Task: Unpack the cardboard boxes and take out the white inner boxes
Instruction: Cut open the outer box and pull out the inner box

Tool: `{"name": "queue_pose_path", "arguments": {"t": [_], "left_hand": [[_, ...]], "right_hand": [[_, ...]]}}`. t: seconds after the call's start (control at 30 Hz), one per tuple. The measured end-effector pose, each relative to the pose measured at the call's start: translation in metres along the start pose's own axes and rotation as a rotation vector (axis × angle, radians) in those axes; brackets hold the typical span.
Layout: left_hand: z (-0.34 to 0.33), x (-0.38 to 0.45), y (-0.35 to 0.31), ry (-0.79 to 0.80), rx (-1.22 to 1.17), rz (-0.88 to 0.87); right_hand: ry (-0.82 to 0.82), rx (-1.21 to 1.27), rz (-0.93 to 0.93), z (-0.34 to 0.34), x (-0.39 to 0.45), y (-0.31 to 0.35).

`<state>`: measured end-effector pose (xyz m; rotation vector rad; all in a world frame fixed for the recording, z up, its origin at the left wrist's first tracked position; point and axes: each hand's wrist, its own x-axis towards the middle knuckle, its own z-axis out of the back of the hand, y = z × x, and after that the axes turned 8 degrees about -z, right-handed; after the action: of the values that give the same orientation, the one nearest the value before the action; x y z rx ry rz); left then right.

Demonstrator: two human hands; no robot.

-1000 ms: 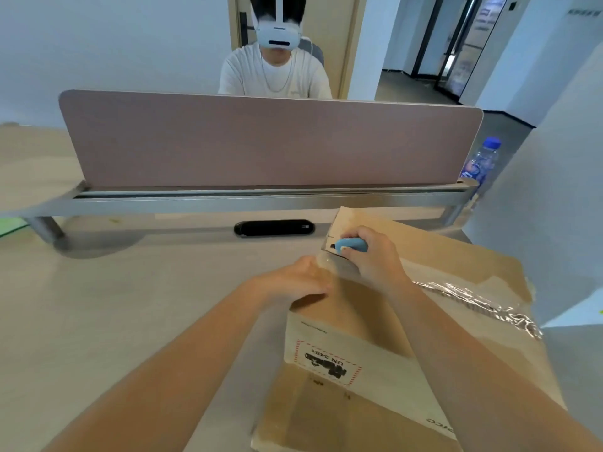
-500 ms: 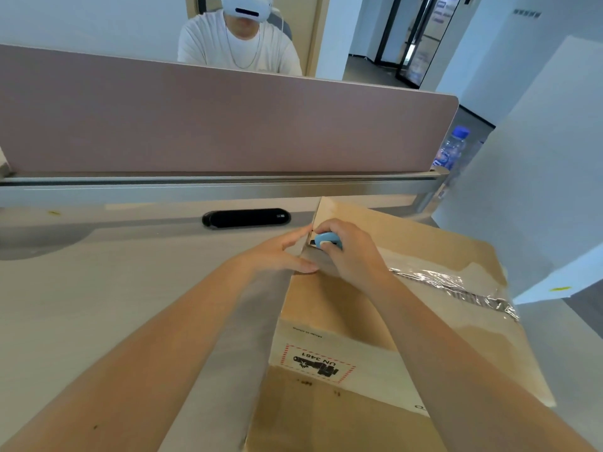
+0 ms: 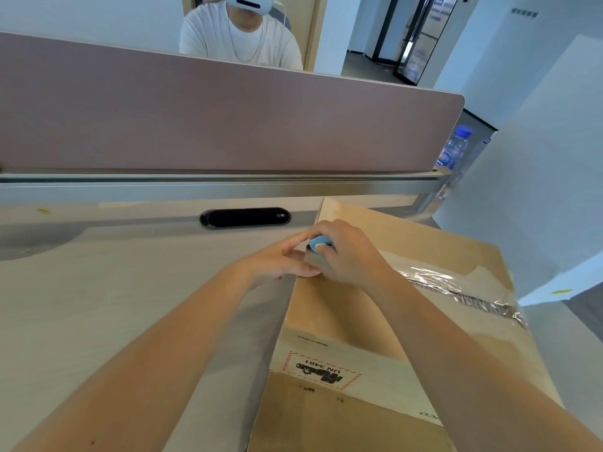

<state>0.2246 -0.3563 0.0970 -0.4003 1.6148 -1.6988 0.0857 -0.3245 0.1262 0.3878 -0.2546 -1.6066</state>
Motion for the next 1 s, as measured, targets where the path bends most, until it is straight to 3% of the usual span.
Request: {"name": "queue_pose_path", "arguments": {"t": [0.17,0.57,1.0], "left_hand": [[0.001,0.0,0.003,0.007,-0.023,-0.009],[0.001,0.001,0.005,0.0,-0.023,-0.003],[-0.001,0.007,0.013,-0.034,-0.076,0.009]], "right_hand": [[0.063,0.019,-0.007,0.015,-0.006,0.008],[0.077,-0.198,0.01,0.024,-0.009,0.01],[0.09,-0.192,-0.029,0.027,-0.021,0.008]]}}
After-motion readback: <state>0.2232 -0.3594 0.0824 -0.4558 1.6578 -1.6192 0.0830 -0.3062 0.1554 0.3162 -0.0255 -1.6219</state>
